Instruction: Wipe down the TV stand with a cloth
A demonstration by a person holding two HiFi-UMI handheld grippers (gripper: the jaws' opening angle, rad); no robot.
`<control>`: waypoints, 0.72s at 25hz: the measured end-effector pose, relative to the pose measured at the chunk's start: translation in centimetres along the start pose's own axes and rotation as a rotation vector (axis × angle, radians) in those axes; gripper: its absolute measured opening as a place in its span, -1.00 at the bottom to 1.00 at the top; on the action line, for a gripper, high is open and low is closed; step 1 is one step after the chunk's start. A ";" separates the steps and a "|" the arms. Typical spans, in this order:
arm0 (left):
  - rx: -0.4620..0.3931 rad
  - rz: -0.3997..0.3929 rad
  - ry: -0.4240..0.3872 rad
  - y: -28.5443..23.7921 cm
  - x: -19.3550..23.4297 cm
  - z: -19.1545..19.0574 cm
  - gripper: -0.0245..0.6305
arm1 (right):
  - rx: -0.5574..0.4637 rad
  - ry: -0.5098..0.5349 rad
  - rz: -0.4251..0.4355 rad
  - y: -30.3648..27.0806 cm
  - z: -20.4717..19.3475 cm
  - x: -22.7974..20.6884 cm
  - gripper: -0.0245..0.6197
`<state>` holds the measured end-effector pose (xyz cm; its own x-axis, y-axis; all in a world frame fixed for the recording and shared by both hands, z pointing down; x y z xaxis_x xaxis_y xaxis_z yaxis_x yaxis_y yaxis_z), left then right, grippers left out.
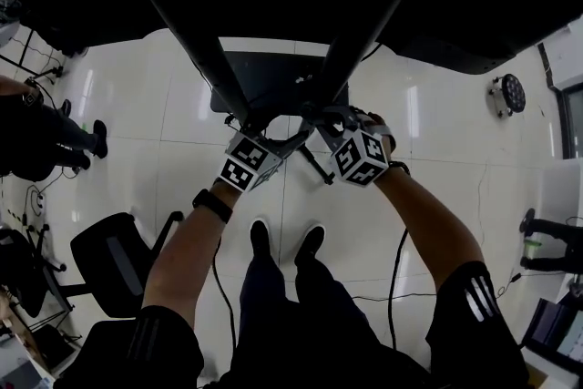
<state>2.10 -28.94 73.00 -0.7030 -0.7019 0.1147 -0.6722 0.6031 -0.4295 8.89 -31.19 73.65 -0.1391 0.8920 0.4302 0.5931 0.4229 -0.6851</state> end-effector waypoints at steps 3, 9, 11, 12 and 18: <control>0.035 -0.002 0.019 -1.3 0.6 -3.0 0.08 | 0.021 -0.004 0.009 -2.2 -1.9 1.5 -0.85; 0.073 -0.012 0.063 -4.0 1.8 -8.0 0.08 | 0.062 -0.010 0.032 -6.8 -5.7 4.2 -0.85; 0.075 -0.005 0.085 -4.8 2.2 -9.5 0.08 | 0.076 -0.009 0.039 -8.2 -6.8 5.0 -0.85; 0.079 -0.004 0.091 -5.2 2.4 -10.4 0.08 | 0.083 -0.010 0.042 -8.8 -7.3 5.3 -0.85; 0.112 -0.012 0.111 -7.3 3.1 -14.4 0.09 | 0.134 -0.024 0.063 -12.3 -10.6 7.5 -0.85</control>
<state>1.45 -30.05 89.38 -0.7205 -0.6590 0.2159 -0.6549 0.5444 -0.5242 8.98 -31.37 91.50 -0.1243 0.9204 0.3706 0.4908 0.3816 -0.7833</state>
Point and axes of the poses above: the fingertips, and each gripper's own axes: y backward along the fingers, x to its left, z out of its top, the point moved 4 cm from there along y, backward along the fingers, and after that the axes turned 3 degrees about x, right-handed, at the moved point
